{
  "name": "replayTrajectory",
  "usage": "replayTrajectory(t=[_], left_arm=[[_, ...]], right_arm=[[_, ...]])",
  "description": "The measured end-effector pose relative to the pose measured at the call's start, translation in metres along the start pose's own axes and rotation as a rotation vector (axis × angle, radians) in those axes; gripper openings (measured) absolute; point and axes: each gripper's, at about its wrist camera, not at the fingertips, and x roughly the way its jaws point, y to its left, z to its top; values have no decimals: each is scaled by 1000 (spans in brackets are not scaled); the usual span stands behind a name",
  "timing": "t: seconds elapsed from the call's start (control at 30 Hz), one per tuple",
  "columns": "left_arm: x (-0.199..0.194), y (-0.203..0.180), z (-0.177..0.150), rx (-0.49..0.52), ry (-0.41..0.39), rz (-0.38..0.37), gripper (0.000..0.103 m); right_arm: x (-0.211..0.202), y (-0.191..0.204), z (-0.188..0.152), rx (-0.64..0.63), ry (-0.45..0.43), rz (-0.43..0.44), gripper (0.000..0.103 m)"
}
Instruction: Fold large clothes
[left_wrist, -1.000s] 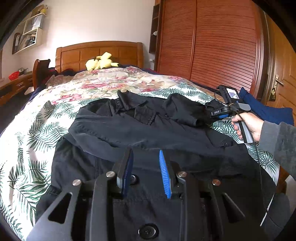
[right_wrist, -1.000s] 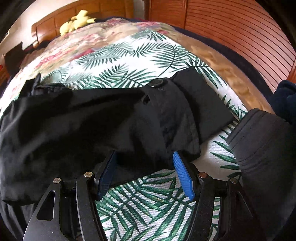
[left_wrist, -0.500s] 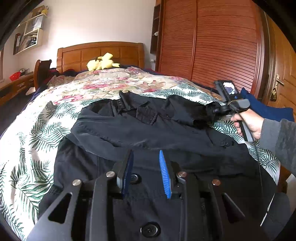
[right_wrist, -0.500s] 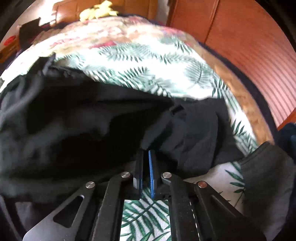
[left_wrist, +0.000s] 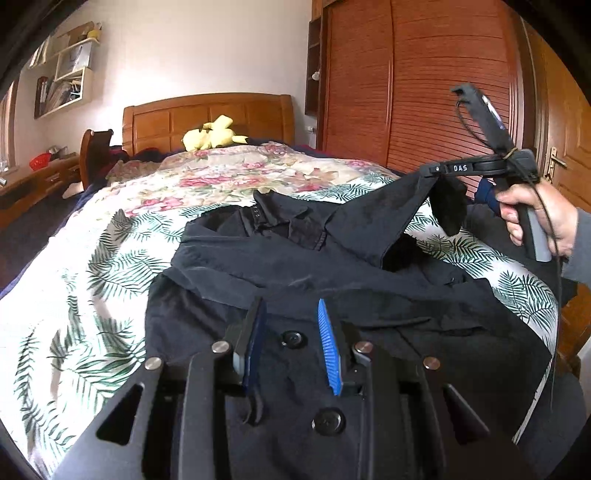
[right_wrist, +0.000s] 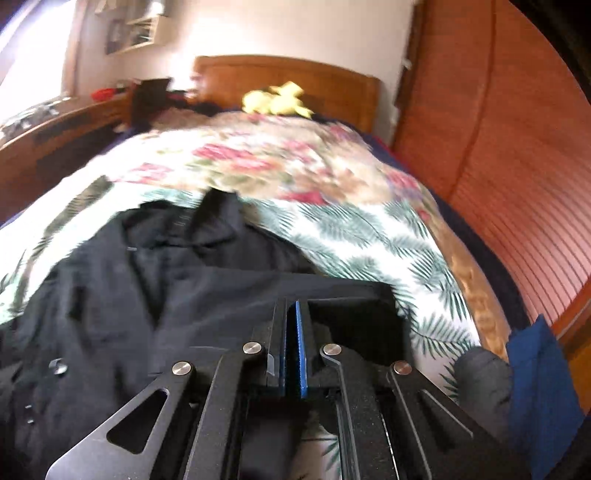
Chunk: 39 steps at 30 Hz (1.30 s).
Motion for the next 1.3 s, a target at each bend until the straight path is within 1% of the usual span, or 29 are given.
replayTrajectory(t=[0.13,0.27,0.4,0.57,0.67,0.7,0.73,0.77,0.8,0.83,0.87,0.93,1.0,1.17,1.3], left_arm=[[-12,5,-4,6,-5,24,27],[-23,10,-6,4,-13,46,27],[-31,18,-8,-4,-14,64,27],[-41,27,-13,-12,-14,81,27],[-49,34,-17,-19,-13,87,27],[-51,36,-18,-19,-12,90,27],[-52,38,-19,-20,-11,93,27],[-53,39,-20,-22,-10,97,27],[-55,41,-21,-24,-9,101,27],[-57,43,-22,-25,-9,102,27],[-59,45,-23,-28,-9,104,27],[-62,49,-23,-32,-10,109,27],[-65,52,-23,-36,-13,113,27],[-72,57,-23,-43,-26,110,27],[-74,58,-25,-41,-26,110,27]], right_arm=[[-23,43,2,-69,-39,70,2],[-35,81,-4,-123,-44,134,2],[-43,112,-14,-175,-33,176,2],[-51,132,-21,-213,-20,200,2],[-67,141,-23,-207,-43,206,4],[-71,144,-22,-203,-51,209,8],[-77,146,-21,-195,-59,216,16],[-82,148,-20,-187,-69,226,21],[-87,147,-19,-181,-77,233,33],[-93,147,-18,-172,-92,238,47],[-99,147,-18,-166,-106,238,52],[-105,144,-19,-148,-120,242,56],[-103,140,-21,-133,-106,231,58],[-86,126,-29,-99,-60,173,59],[-72,122,-41,-77,-22,152,59]])
